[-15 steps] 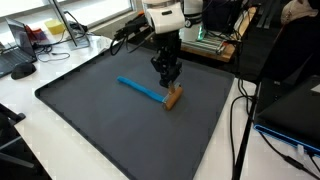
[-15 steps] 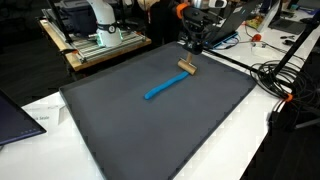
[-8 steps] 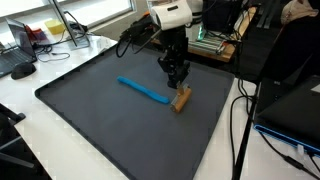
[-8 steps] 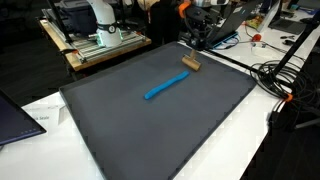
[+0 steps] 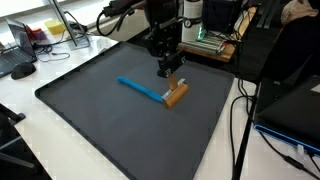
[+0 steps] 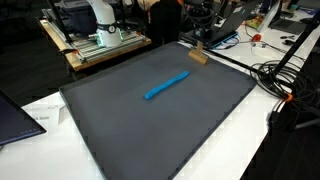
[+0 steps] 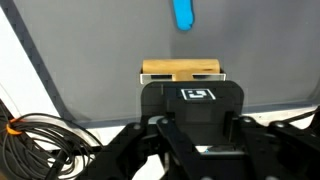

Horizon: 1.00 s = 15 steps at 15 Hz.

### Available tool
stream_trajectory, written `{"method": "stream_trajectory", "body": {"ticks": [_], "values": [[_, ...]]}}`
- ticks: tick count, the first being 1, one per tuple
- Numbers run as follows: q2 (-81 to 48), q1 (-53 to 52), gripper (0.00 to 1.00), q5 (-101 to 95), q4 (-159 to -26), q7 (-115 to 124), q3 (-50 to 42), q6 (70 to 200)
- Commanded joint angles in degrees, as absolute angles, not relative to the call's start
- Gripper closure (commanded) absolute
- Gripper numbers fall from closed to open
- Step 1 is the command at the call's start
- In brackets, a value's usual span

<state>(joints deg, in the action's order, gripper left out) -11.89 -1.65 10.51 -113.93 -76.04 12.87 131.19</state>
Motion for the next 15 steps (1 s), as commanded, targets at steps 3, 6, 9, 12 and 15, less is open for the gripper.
{"method": "stream_trajectory", "body": {"ticks": [3, 6, 9, 12, 15], "values": [[-10.4, -1.0, 0.78, 14.7, -113.4, -71.3, 10.1, 129.2], [-10.8, -0.4, 0.78, 17.0, -112.8, -64.9, 8.5, 128.1], [-10.9, -0.4, 0.78, 16.3, -112.8, -58.5, 7.4, 128.6], [-11.0, -0.9, 0.78, 14.3, -112.5, -51.7, 6.6, 129.4], [-11.7, -1.4, 0.78, 11.3, -111.0, -44.5, 6.3, 127.8]]}}
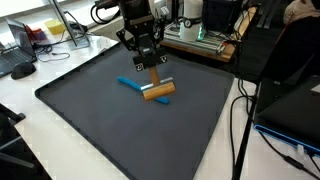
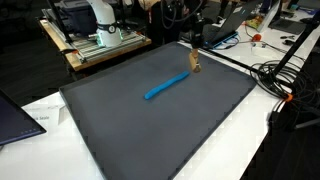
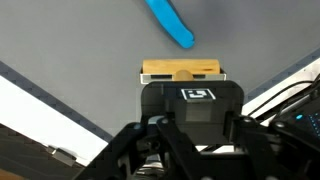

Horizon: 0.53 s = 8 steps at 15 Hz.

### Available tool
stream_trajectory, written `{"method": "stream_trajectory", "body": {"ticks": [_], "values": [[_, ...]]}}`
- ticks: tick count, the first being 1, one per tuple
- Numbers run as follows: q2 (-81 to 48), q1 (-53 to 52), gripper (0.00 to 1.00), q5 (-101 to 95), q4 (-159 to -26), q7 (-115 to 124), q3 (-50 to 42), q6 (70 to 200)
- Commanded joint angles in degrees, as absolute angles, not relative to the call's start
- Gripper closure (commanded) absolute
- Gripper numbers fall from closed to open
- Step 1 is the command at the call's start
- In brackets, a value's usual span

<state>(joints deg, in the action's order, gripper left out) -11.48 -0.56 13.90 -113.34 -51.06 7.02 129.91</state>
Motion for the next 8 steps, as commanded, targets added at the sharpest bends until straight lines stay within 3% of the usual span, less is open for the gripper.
{"method": "stream_trajectory", "body": {"ticks": [1, 8], "values": [[-11.9, -1.5, 0.78, 10.4, -110.1, -42.4, 6.4, 126.8], [-14.5, -4.1, 0.78, 0.6, -101.5, -27.2, 6.9, 116.7]]}}
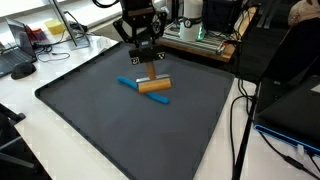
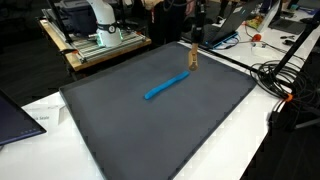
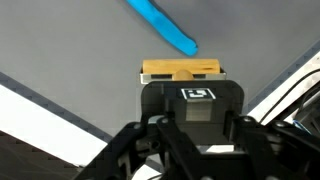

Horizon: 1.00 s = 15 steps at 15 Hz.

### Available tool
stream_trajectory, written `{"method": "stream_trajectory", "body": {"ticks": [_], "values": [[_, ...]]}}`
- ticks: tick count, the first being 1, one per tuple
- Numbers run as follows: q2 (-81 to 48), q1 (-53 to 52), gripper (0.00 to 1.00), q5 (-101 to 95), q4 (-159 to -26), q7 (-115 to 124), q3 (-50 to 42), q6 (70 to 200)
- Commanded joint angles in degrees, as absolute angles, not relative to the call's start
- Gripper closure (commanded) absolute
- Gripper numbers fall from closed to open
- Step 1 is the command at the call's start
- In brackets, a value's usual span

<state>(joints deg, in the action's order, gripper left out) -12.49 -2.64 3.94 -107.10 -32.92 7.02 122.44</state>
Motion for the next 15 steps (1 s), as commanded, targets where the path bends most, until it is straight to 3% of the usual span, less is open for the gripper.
{"method": "stream_trajectory", "body": {"ticks": [1, 9, 15], "values": [[-15.2, -4.4, 0.78, 0.0, -99.9, -25.9, 7.1, 114.8], [-23.3, -9.5, 0.78, -10.4, -87.7, -9.5, 6.1, 108.2], [-25.8, -14.3, 0.78, -17.6, -86.0, -0.8, 6.0, 106.8]]}}
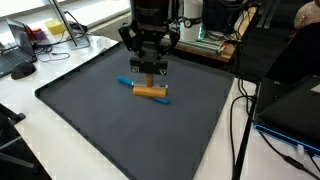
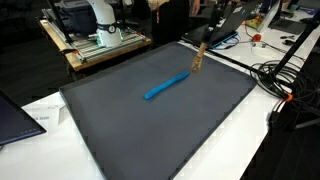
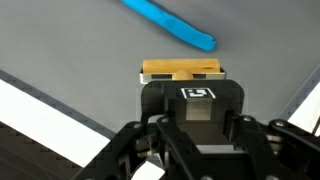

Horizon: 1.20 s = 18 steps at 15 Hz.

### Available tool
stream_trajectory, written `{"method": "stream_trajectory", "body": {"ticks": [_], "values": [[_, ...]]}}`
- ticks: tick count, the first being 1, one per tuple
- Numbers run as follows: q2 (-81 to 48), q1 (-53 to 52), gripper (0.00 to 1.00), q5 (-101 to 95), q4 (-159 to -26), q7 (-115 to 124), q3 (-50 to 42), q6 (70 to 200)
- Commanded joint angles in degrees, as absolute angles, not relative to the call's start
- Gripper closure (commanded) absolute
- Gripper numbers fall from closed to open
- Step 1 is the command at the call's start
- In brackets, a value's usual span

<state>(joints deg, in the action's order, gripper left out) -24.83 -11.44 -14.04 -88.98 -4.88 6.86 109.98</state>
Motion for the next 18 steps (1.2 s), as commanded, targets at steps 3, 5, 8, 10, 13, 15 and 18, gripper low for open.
{"method": "stream_trajectory", "body": {"ticks": [3, 5, 8, 10, 13, 15, 18], "values": [[-25.7, -16.1, 0.78, -19.3, -85.2, 1.1, 6.5, 104.2], [-25.6, -15.3, 0.53, -17.6, -87.1, -0.6, 7.1, 106.5], [-25.5, -15.5, 0.53, -17.4, -86.5, -1.9, 7.9, 106.2], [-25.5, -15.4, 0.53, -17.4, -86.5, -2.1, 7.9, 106.1], [-25.8, -17.7, 0.78, -21.1, -85.4, 1.6, 7.0, 102.9], [-25.6, -18.9, 0.78, -22.5, -85.2, 4.3, 7.0, 100.5], [-25.5, -20.8, 0.78, -24.5, -85.3, 7.8, 7.2, 98.2]]}}
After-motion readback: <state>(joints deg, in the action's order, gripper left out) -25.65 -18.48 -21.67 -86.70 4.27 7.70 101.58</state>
